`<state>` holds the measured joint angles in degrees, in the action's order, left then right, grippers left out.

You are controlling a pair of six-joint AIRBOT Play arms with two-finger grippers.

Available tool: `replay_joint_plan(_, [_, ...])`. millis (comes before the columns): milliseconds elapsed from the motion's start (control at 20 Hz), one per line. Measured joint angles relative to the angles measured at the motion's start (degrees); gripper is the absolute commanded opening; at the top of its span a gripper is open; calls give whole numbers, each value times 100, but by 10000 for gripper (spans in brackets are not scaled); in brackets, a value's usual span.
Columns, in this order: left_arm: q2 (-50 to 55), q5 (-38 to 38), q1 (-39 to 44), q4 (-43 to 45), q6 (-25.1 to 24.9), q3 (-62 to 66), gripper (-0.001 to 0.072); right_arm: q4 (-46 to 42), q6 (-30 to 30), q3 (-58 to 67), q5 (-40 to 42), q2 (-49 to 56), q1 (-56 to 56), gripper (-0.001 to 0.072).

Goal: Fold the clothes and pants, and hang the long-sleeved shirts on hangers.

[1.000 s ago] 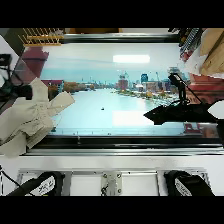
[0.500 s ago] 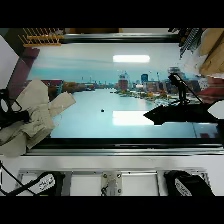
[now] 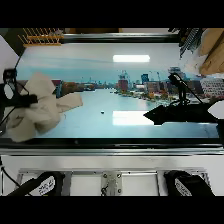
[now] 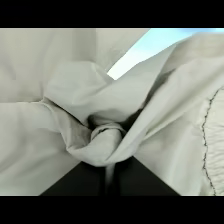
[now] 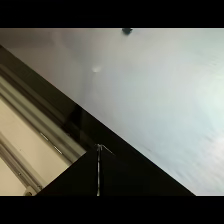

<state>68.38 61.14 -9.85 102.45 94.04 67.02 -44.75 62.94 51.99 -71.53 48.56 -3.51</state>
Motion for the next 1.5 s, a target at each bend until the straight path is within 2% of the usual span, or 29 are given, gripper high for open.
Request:
replay_joint_plan(350, [-793,-472,2885,-706,-20,1545,10,599,-26,13,-31,0,17,9])
replay_joint_plan(550, [-433,-424,4074,-774,-17,2203,11,299,-103,323,-109,-4,566,10])
replay_joint_plan(750, [291,-282,4900,-914,-105,2162,11,-181,-37,542,114,9,1565,20])
replay_joint_plan(800, [514,-310,5034,-1014,-192,2094,12,-238,-33,562,164,33,1770,76])
replay_joint_plan(850, [752,-385,5136,-1152,-286,2035,125,-284,-9,577,197,66,1939,356])
replay_joint_plan(900, [999,-468,5195,-1263,-372,2006,479,-313,0,590,232,107,2070,671])
replay_joint_plan(950, [1228,-531,5206,-1346,-415,2028,591,-328,2,597,249,162,2151,696])
replay_joint_plan(1100, [1886,-369,4955,-1679,-525,2492,588,-278,2,610,284,407,2288,695])
replay_joint_plan(1250, [2153,205,4214,-2402,-544,2946,588,-216,2,608,234,682,2339,695])
replay_joint_plan(1350, [2050,529,3617,-2855,-529,2743,589,-201,-46,544,142,837,2354,695])
replay_joint_plan(1500, [1665,662,2667,-3198,-315,1720,589,-201,-111,326,76,1047,2363,695])
